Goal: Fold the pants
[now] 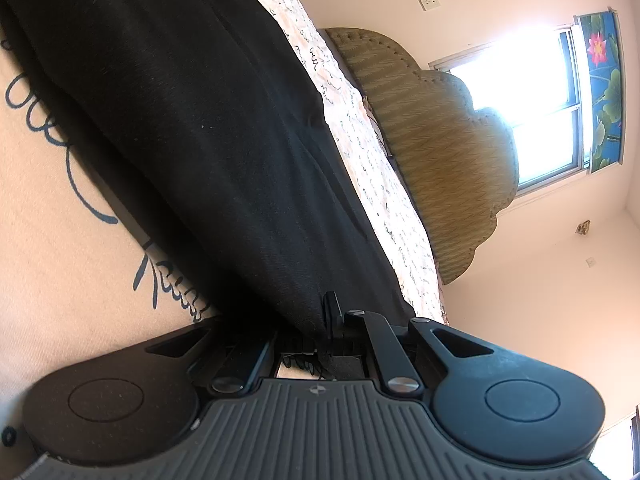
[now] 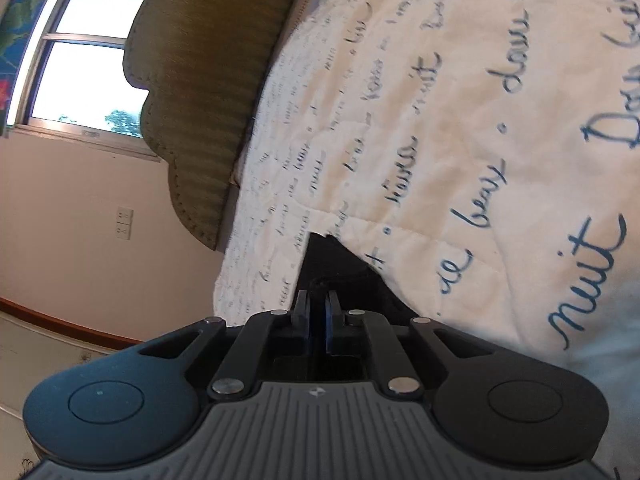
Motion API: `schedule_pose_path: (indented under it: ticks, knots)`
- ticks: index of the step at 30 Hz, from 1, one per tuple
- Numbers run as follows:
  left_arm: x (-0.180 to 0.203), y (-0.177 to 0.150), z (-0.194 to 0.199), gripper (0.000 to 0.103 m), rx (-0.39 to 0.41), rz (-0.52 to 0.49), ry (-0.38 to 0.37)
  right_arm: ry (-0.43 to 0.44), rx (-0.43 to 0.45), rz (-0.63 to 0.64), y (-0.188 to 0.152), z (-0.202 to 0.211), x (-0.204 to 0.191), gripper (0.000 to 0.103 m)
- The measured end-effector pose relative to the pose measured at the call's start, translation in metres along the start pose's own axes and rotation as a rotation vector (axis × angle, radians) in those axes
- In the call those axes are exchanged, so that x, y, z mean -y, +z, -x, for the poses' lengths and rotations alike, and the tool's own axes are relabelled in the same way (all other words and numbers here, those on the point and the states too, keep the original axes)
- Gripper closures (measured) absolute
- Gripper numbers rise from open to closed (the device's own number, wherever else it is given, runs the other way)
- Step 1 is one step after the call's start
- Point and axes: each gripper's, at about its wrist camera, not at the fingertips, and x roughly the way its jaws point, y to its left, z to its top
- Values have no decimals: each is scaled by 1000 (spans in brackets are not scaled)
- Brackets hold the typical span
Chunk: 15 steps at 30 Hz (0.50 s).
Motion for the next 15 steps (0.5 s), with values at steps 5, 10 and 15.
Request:
schedule_pose_path:
  ticks: [5, 10, 15]
  knots:
    - [0, 0, 0, 86, 1, -1, 1, 150, 20, 89, 14, 20, -46, 96]
    - [1, 0, 2, 86, 4, -4, 5, 118, -14, 167, 24, 8, -71, 96]
    - [1, 0, 2, 86, 5, -5, 6, -12, -29, 162, 26, -2, -56, 82]
